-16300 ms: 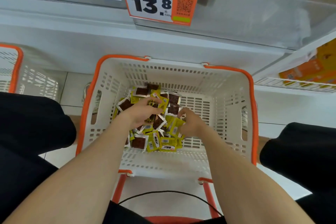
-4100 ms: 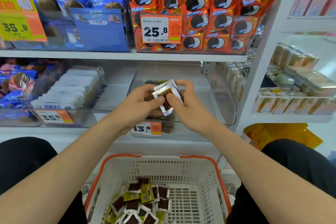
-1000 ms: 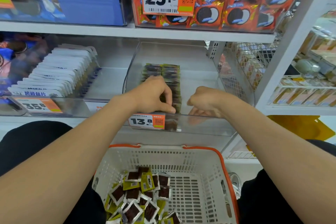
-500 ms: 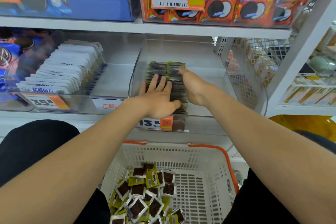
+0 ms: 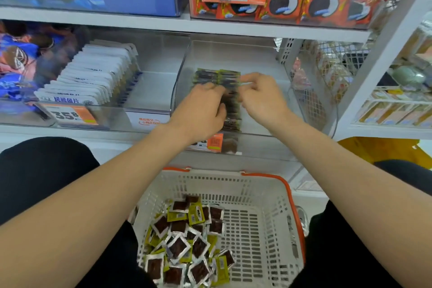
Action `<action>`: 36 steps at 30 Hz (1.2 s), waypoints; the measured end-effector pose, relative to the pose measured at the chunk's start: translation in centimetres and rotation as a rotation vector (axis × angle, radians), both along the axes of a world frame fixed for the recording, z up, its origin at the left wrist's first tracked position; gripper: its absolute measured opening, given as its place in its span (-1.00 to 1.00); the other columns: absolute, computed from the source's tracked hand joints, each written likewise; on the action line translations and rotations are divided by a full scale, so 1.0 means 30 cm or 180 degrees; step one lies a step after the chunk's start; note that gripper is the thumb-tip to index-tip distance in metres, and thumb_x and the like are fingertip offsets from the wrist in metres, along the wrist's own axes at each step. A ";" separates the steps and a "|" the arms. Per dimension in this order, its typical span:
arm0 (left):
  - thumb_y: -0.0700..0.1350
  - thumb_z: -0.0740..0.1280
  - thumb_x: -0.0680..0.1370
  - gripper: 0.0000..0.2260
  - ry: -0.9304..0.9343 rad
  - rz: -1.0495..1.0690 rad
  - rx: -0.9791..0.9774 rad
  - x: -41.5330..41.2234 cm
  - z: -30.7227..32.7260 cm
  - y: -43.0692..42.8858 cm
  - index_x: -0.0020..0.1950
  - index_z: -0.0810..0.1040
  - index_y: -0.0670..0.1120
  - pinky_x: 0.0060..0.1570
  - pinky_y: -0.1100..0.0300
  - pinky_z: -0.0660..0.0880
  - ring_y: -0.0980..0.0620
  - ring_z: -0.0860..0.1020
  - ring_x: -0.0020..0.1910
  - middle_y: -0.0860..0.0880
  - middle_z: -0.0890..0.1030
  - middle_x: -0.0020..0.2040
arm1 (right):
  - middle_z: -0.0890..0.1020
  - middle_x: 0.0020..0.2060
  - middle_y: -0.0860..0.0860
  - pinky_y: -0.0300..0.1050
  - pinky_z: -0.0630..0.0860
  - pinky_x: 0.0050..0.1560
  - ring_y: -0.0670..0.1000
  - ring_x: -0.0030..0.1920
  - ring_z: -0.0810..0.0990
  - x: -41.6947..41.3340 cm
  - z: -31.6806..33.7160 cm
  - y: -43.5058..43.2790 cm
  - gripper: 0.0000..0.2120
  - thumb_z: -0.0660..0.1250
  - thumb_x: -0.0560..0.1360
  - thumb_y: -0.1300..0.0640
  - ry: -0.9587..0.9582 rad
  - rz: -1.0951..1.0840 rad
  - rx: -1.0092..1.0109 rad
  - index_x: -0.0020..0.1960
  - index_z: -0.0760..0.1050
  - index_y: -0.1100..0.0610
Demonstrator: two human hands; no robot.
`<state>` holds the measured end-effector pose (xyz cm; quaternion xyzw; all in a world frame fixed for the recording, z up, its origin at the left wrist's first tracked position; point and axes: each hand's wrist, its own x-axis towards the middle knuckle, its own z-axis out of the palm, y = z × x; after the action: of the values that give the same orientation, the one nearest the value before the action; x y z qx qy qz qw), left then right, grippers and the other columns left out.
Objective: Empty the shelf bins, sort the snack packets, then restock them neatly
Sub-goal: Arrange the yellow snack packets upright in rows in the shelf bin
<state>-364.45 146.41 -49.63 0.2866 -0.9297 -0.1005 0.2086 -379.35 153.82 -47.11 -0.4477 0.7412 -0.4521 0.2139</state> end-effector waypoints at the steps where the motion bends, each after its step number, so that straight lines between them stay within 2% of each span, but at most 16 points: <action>1: -0.06 0.22 0.55 -0.76 0.0167 -0.0008 -0.0261 0.021 0.008 0.031 0.11 0.59 -0.13 0.07 -0.06 0.47 -0.21 0.53 0.03 -0.15 0.57 -0.02 | 0.73 -0.21 -0.03 0.06 0.66 0.00 0.02 -0.14 0.71 0.027 0.012 0.058 -0.77 0.23 0.43 0.09 0.0058 0.0122 -0.0205 -0.01 0.61 -0.04; 4: -0.04 0.30 0.52 -0.89 0.0615 0.0026 -0.0695 0.117 0.017 0.164 -0.07 0.53 -0.07 -0.14 0.08 0.34 -0.05 0.41 -0.07 -0.02 0.49 -0.14 | 0.70 -0.38 -0.05 0.00 0.66 -0.19 0.00 -0.36 0.67 0.121 0.024 0.250 -0.76 0.22 0.39 0.13 0.0618 0.0434 -0.0232 -0.25 0.67 0.00; 6: -0.02 0.31 0.53 -0.89 0.0373 0.0070 -0.0875 0.188 -0.037 0.251 -0.10 0.49 -0.05 -0.25 0.10 0.25 -0.02 0.42 -0.10 0.01 0.49 -0.18 | 0.66 -0.44 0.07 0.03 0.65 -0.24 0.08 -0.42 0.64 0.164 -0.018 0.321 -0.75 0.22 0.41 0.15 0.1201 0.0818 0.0439 -0.32 0.64 0.15; 8: 0.00 0.29 0.53 -0.88 -0.0488 0.0087 -0.0646 0.234 -0.139 0.291 -0.04 0.50 -0.03 -0.23 0.10 0.29 -0.07 0.51 -0.03 -0.01 0.56 -0.11 | 0.61 -0.48 0.14 0.05 0.68 -0.23 0.12 -0.41 0.65 0.190 -0.096 0.330 -0.75 0.23 0.46 0.16 0.1544 0.1382 0.1566 -0.31 0.57 0.21; 11: -0.02 0.30 0.59 -0.77 -0.1989 0.0031 0.0492 0.283 -0.322 0.281 0.23 0.54 -0.01 0.01 0.00 0.55 -0.12 0.58 0.16 -0.07 0.61 0.18 | 0.59 -0.39 0.11 0.03 0.71 -0.23 0.12 -0.38 0.68 0.222 -0.275 0.291 -0.76 0.21 0.59 0.16 0.1589 0.1954 0.2777 -0.24 0.47 0.16; 13: -0.04 0.33 0.61 -0.60 -0.2668 -0.0031 0.1210 0.331 -0.458 0.263 0.46 0.45 0.00 0.28 -0.07 0.53 -0.16 0.54 0.32 -0.11 0.53 0.41 | 0.55 -0.34 0.07 -0.01 0.64 -0.26 0.12 -0.32 0.64 0.236 -0.437 0.263 -0.74 0.21 0.59 0.19 0.1520 0.2128 0.2890 -0.28 0.39 0.09; 15: -0.02 0.40 0.60 -0.42 -0.3040 -0.0012 0.1674 0.384 -0.570 0.246 0.60 0.30 0.02 0.42 -0.09 0.44 -0.16 0.45 0.45 -0.08 0.40 0.56 | 0.59 -0.21 0.08 -0.03 0.57 -0.11 0.14 -0.14 0.61 0.244 -0.596 0.239 -0.79 0.22 0.59 0.21 0.1506 0.2216 0.2891 -0.21 0.52 0.12; 16: 0.00 0.44 0.58 -0.36 -0.3145 0.0030 0.1770 0.408 -0.616 0.237 0.62 0.27 0.02 0.44 -0.09 0.43 -0.15 0.44 0.46 -0.06 0.37 0.58 | 0.61 -0.14 0.12 0.00 0.56 -0.03 0.18 -0.06 0.60 0.247 -0.670 0.232 -0.82 0.23 0.59 0.22 0.1492 0.2256 0.2927 -0.12 0.59 0.18; 19: 0.02 0.51 0.54 -0.30 -0.3210 0.0083 0.1817 0.445 -0.730 0.216 0.61 0.28 0.01 0.37 -0.09 0.49 -0.15 0.47 0.42 -0.07 0.42 0.53 | 0.51 -0.10 0.08 0.03 0.47 -0.11 0.18 -0.08 0.54 0.241 -0.878 0.254 -0.84 0.20 0.59 0.30 0.1470 0.2473 0.3079 -0.12 0.50 0.23; 20: 0.01 0.53 0.53 -0.28 -0.3151 0.0066 0.1893 0.446 -0.763 0.217 0.61 0.29 0.02 0.36 -0.09 0.50 -0.15 0.47 0.41 -0.07 0.42 0.52 | 0.54 -0.04 0.02 0.03 0.50 -0.09 0.19 -0.06 0.57 0.237 -0.940 0.275 -0.83 0.19 0.61 0.30 0.1499 0.2489 0.3147 -0.09 0.53 0.23; 22: -0.04 0.58 0.50 -0.25 -0.3052 0.0025 0.2093 0.433 -0.820 0.226 0.61 0.30 0.05 0.35 -0.08 0.49 -0.17 0.46 0.42 -0.08 0.37 0.54 | 0.62 0.06 0.09 0.03 0.58 -0.02 0.19 0.00 0.62 0.235 -1.053 0.321 -0.82 0.22 0.63 0.26 0.1437 0.2278 0.3243 0.09 0.59 0.21; 25: -0.12 0.65 0.42 -0.04 -0.3467 -0.0206 0.1939 0.404 -0.899 0.261 0.67 0.16 0.09 0.50 -0.24 0.32 -0.27 0.17 0.61 -0.12 0.12 0.66 | 0.62 0.16 0.15 0.10 0.64 0.11 0.19 0.09 0.63 0.256 -1.184 0.387 -0.77 0.32 0.61 0.23 0.1198 0.2002 0.3450 0.25 0.58 0.16; 28: -0.22 0.67 0.34 0.08 -0.3810 -0.0391 0.1625 0.412 -0.971 0.307 0.67 0.07 0.09 0.45 -0.29 0.33 -0.33 0.10 0.60 -0.15 0.03 0.65 | 0.59 0.24 0.13 0.13 0.62 0.14 0.21 0.16 0.61 0.299 -1.250 0.411 -0.56 0.48 0.53 0.11 0.0790 0.1744 0.3244 0.37 0.47 0.07; 30: -0.27 0.61 0.40 0.00 -0.3812 -0.0313 0.1518 0.440 -1.007 0.338 0.65 0.07 0.06 0.37 -0.23 0.39 -0.30 0.16 0.56 -0.18 0.08 0.60 | 0.52 0.30 0.10 0.15 0.59 0.15 0.20 0.22 0.57 0.349 -1.274 0.420 -0.19 0.62 0.35 -0.06 0.0693 0.1790 0.2910 0.47 0.29 0.01; 33: -0.30 0.54 0.45 -0.06 -0.3659 -0.0209 0.1343 0.483 -1.047 0.363 0.64 0.05 0.06 0.29 -0.13 0.49 -0.26 0.23 0.50 -0.17 0.10 0.56 | 0.41 0.31 0.10 0.22 0.50 0.27 0.21 0.32 0.47 0.457 -1.310 0.465 0.22 0.68 0.15 -0.20 0.1168 0.1945 0.2730 0.58 0.01 -0.06; 36: -0.29 0.64 0.32 -0.01 -0.3373 -0.0245 0.1641 0.511 -1.094 0.334 0.57 0.15 0.12 0.10 -0.10 0.57 -0.20 0.32 0.37 -0.08 0.15 0.46 | 0.39 0.33 0.14 0.22 0.44 0.35 0.24 0.36 0.41 0.501 -1.346 0.486 0.36 0.70 0.17 -0.21 0.1569 0.1854 0.2749 0.64 -0.17 -0.05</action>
<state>-349.13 156.44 -82.44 0.3052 -0.8624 -0.1738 -0.3645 -364.30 168.39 -87.50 -0.5976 0.7327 0.0868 0.3139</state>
